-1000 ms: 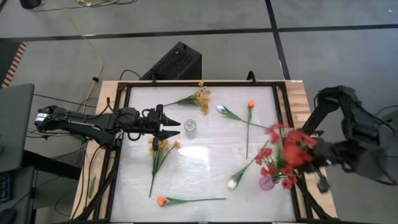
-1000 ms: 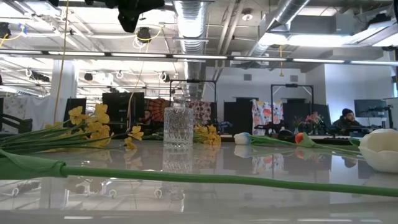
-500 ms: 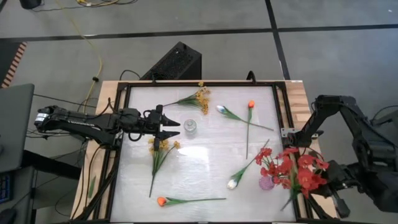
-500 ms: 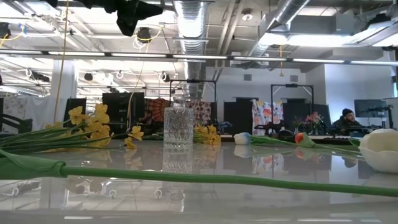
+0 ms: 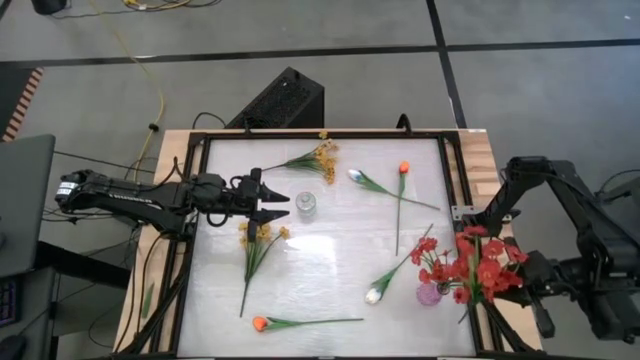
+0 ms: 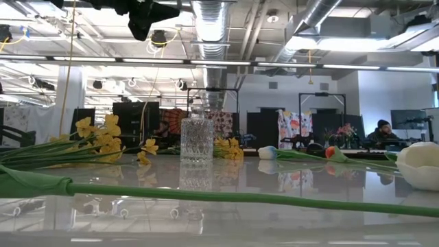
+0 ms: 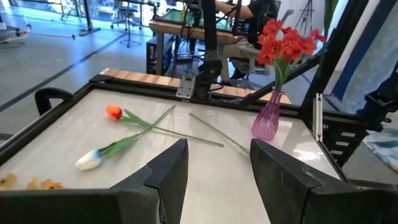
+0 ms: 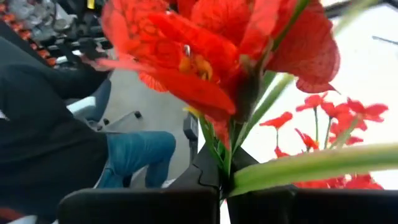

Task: Sort flowers into vase by color
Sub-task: Put the red flowers into the pink vase

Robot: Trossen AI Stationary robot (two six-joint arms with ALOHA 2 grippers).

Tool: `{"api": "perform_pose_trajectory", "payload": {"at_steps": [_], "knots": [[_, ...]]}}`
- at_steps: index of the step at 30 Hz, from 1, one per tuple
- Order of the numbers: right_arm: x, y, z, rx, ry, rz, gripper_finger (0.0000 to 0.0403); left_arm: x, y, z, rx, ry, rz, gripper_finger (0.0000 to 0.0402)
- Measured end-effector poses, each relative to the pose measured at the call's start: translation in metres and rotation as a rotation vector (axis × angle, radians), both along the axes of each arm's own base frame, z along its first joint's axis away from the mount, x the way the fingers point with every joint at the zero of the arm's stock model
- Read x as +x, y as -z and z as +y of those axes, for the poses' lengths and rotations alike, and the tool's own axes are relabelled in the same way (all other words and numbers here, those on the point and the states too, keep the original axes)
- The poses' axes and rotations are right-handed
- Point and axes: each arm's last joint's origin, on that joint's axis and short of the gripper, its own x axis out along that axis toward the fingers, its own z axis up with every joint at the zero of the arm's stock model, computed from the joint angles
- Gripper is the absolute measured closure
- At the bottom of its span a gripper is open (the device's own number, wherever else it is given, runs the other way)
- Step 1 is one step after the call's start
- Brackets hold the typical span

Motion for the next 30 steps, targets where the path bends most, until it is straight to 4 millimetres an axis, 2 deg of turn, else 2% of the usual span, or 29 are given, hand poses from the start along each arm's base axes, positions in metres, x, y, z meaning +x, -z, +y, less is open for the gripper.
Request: {"api": "perform_pose_trajectory", "payload": {"at_steps": [6,12,17,25,30], "knots": [[0.006,-0.017,-0.026,-0.004,-0.003,-0.039,0.0375,0.000,-0.005,0.000,-0.006,0.000,-0.052,0.0239],[0.009,-0.032,-0.056,0.208,-0.013,0.185,0.0373,0.000,-0.006,0.000,-0.034,-0.002,-0.066,0.0239],[0.008,-0.038,-0.076,0.306,-0.020,0.264,0.0378,0.000,-0.006,0.000,-0.036,-0.002,-0.060,0.0239],[0.006,-0.045,-0.107,0.358,-0.071,0.293,0.0378,0.001,-0.008,0.000,-0.038,-0.005,-0.081,0.0239],[0.011,-0.040,-0.116,0.257,-0.095,0.271,0.0378,0.000,-0.007,0.000,-0.044,-0.002,-0.075,0.0239]]}}
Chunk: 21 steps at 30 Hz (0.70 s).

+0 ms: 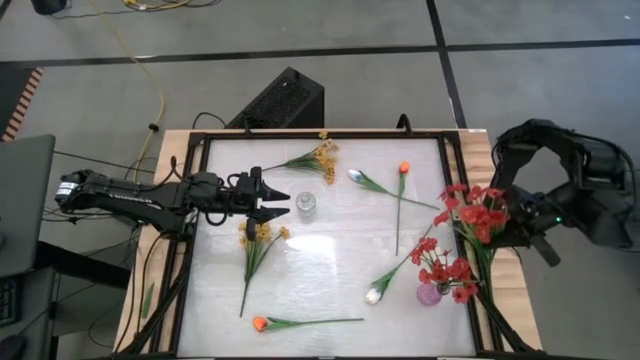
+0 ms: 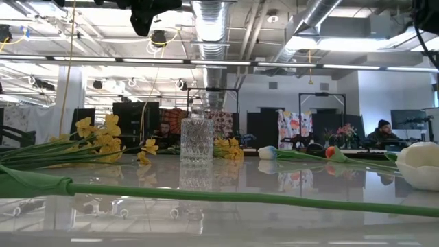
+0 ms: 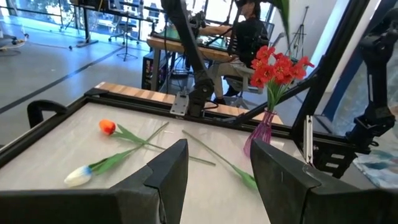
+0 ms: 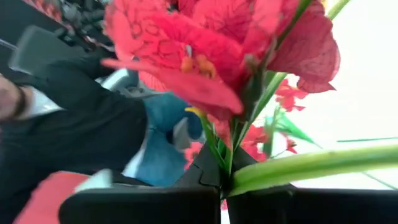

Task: Sort flowers into vase by color
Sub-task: Put the red flowers into the pink vase

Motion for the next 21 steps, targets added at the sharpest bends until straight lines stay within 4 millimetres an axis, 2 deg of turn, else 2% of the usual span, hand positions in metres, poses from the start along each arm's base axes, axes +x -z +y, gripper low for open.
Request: {"api": "perform_pose_trajectory", "payload": {"at_steps": [9,17,21], "knots": [[0.011,0.027,-0.004,-0.116,0.070,0.065,0.0378,0.000,0.000,0.000,0.000,0.000,0.000,0.0239],[0.019,0.052,0.003,-0.221,0.167,0.052,0.0374,0.000,0.000,0.000,0.010,0.001,0.002,0.0239],[0.021,0.057,0.008,-0.212,0.202,0.065,0.0377,0.000,0.002,0.000,0.009,0.002,0.021,0.0239]]}}
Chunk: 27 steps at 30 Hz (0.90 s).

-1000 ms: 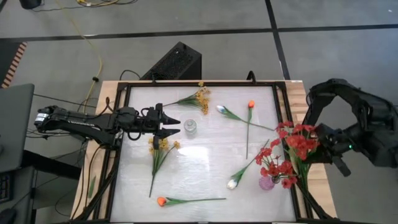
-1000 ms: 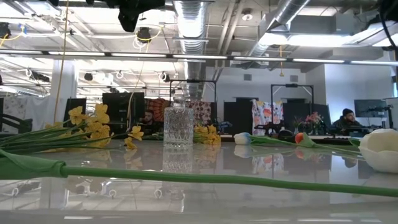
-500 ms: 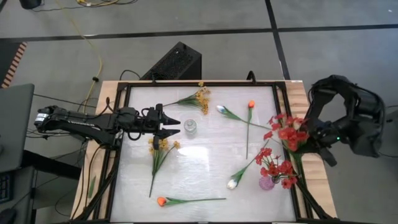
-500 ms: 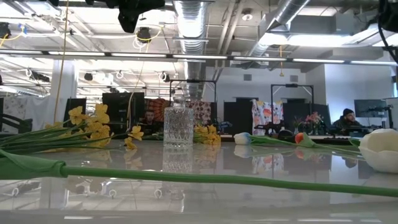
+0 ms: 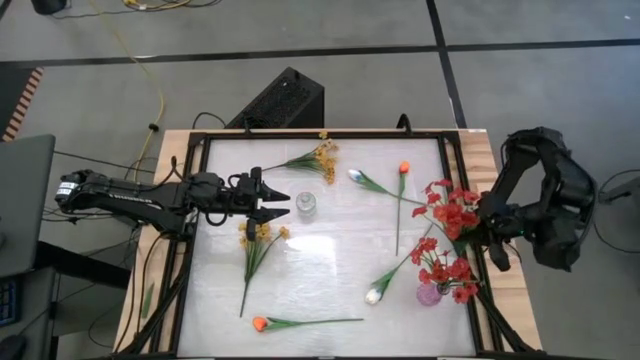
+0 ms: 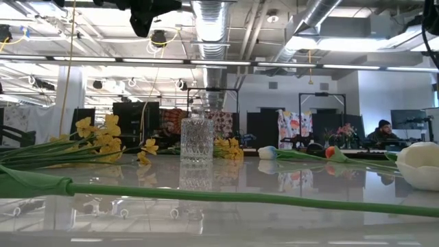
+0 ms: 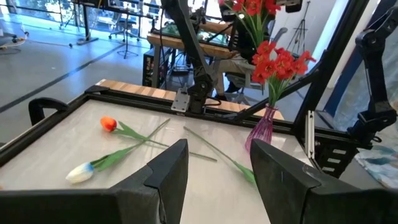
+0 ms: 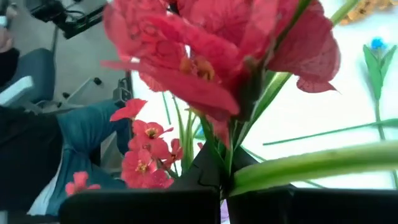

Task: Sort flowers into vase by color
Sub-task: Put the red flowers into the pink vase

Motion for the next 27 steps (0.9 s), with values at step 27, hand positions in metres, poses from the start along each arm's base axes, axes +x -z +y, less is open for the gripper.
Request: {"api": "perform_pose_trajectory", "payload": {"at_steps": [27], "knots": [[-0.011,0.010,0.050,-0.066,-0.034,-0.173,0.0372,0.000,0.000,0.000,0.009,-0.003,0.001,0.0239]]}}
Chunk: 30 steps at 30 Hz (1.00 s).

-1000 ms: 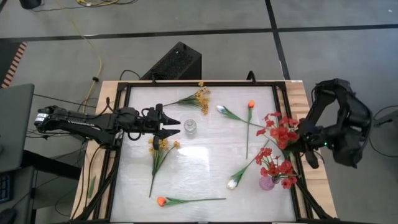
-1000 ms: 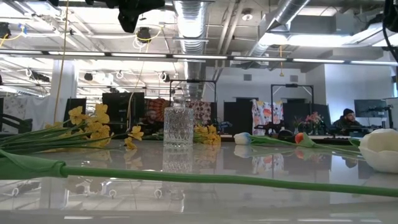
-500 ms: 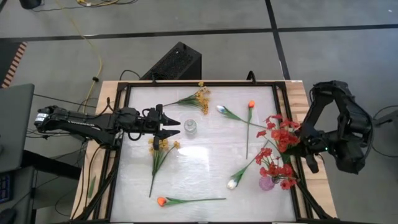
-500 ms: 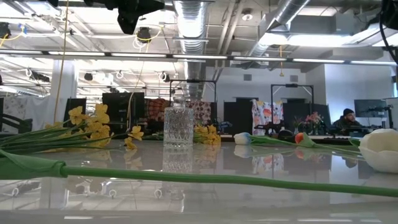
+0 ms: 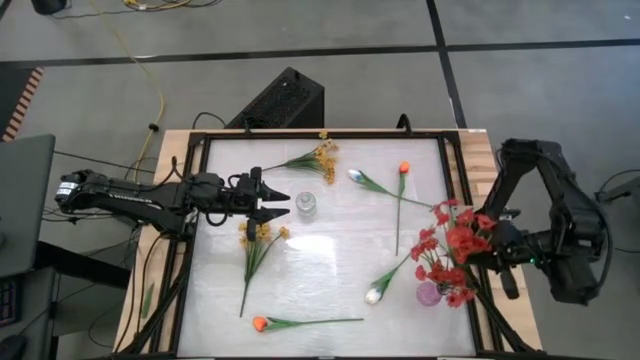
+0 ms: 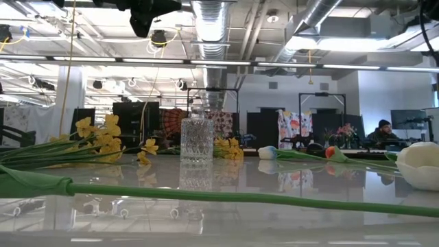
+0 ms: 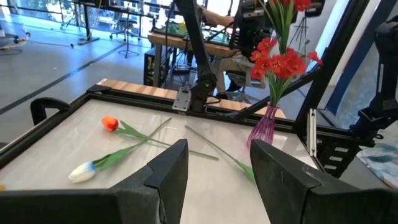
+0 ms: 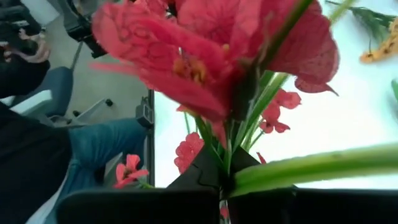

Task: Sort flowers into vase by color
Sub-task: Put the red flowers into the pink vase

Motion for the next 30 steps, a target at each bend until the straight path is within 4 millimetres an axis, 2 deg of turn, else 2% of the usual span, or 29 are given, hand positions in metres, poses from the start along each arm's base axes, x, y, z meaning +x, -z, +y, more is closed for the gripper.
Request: {"api": "perform_pose_trajectory", "payload": {"at_steps": [19,30], "knots": [[0.003,0.008,0.020,-0.150,-0.023,-0.069,0.0377,0.000,0.000,0.000,-0.021,-0.001,-0.002,0.0239],[0.003,0.008,0.021,-0.174,-0.036,-0.069,0.0376,0.000,-0.001,0.000,-0.021,-0.002,-0.010,0.0239]]}}
